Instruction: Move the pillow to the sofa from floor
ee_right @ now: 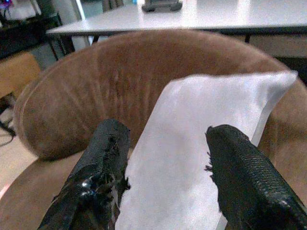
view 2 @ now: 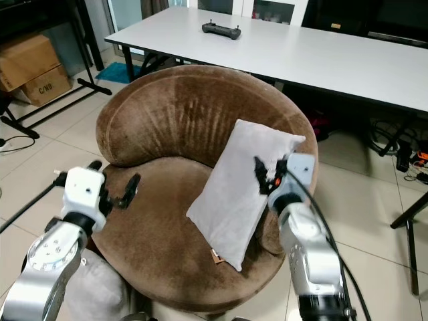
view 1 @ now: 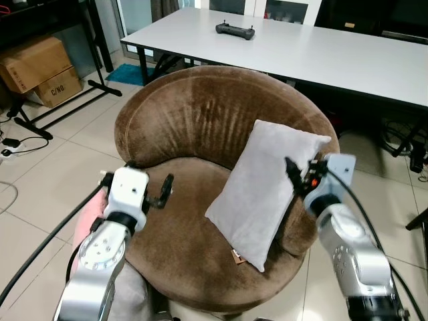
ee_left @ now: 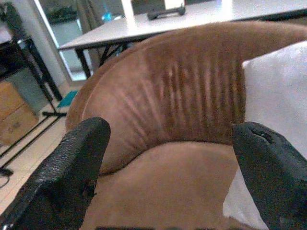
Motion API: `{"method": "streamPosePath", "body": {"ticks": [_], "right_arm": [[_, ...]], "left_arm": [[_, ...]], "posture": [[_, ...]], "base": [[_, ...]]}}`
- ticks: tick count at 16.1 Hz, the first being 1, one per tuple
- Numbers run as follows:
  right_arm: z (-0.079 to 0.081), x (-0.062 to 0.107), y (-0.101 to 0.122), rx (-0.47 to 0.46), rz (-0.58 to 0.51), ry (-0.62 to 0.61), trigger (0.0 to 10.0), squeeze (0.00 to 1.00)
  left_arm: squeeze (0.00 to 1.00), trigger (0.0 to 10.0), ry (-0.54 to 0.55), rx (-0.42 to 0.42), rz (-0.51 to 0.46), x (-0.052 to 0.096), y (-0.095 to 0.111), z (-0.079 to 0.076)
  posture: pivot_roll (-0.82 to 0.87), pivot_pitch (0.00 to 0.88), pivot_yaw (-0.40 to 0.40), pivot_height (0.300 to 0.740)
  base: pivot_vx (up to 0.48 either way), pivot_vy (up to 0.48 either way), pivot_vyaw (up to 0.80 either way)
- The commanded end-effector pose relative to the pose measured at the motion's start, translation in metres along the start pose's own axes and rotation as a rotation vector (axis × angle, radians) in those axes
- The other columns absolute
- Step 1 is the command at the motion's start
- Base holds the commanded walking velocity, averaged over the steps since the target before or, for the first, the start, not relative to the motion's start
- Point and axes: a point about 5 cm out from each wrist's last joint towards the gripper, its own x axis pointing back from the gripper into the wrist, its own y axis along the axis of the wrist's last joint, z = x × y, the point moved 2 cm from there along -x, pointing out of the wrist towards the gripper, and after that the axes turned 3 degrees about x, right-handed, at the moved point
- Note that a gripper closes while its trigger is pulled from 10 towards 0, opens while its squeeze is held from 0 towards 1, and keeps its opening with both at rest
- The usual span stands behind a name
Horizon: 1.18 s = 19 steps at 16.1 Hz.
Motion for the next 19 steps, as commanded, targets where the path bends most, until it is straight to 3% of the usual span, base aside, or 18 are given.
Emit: {"method": "streamPosePath", "body": {"ticks": [1, 3, 6, 7, 9, 13, 19], "right_arm": [[0.005, 0.002, 0.003, -0.014, 0.012, 0.022, 10.0, 0.00], [0.004, 0.002, -0.001, 0.020, 0.082, -0.044, 10.0, 0.00], [0.007, 0.001, 0.011, 0.000, -0.002, 0.019, 10.0, 0.00], [0.004, -0.001, 0.016, 0.057, -0.051, -0.004, 10.0, 0.00], [-0.001, -0.004, 0.020, 0.079, -0.075, -0.054, 10.0, 0.00], [-0.011, -0.001, 0.021, 0.046, -0.070, -0.101, 10.0, 0.00], [-0.013, 0.001, 0.016, 0.055, -0.044, -0.121, 10.0, 0.00]], "left_arm": [[0.00, 10.0, 0.037, -0.006, -0.004, 0.002, -0.001, 0.006], [0.00, 10.0, 0.057, -0.005, 0.002, 0.006, -0.004, 0.012], [0.00, 10.0, 0.056, -0.009, -0.006, 0.007, -0.001, 0.009], [0.00, 10.0, 0.062, -0.003, -0.008, 0.007, -0.001, 0.009], [0.00, 10.0, 0.059, -0.003, -0.008, 0.006, -0.001, 0.008], [0.00, 10.0, 0.040, -0.004, -0.010, 0.001, -0.003, 0.006], [0.00, 10.0, 0.027, -0.005, -0.008, -0.002, -0.004, 0.006]], "posture": [[0.05, 0.000, -0.030, 0.740], [0.05, 0.000, -0.036, 0.740], [0.07, 0.000, -0.061, 0.740], [0.07, 0.000, -0.065, 0.740], [0.07, 0.000, -0.068, 0.740], [0.04, 0.000, -0.048, 0.740], [0.03, 0.000, -0.032, 0.740]], "base": [[0.000, 0.000, 0.00], [0.000, 0.000, 0.00], [0.000, 0.000, 0.00], [0.000, 0.000, 0.00], [0.000, 0.000, 0.00], [0.000, 0.000, 0.00], [0.000, 0.000, 0.00]]}}
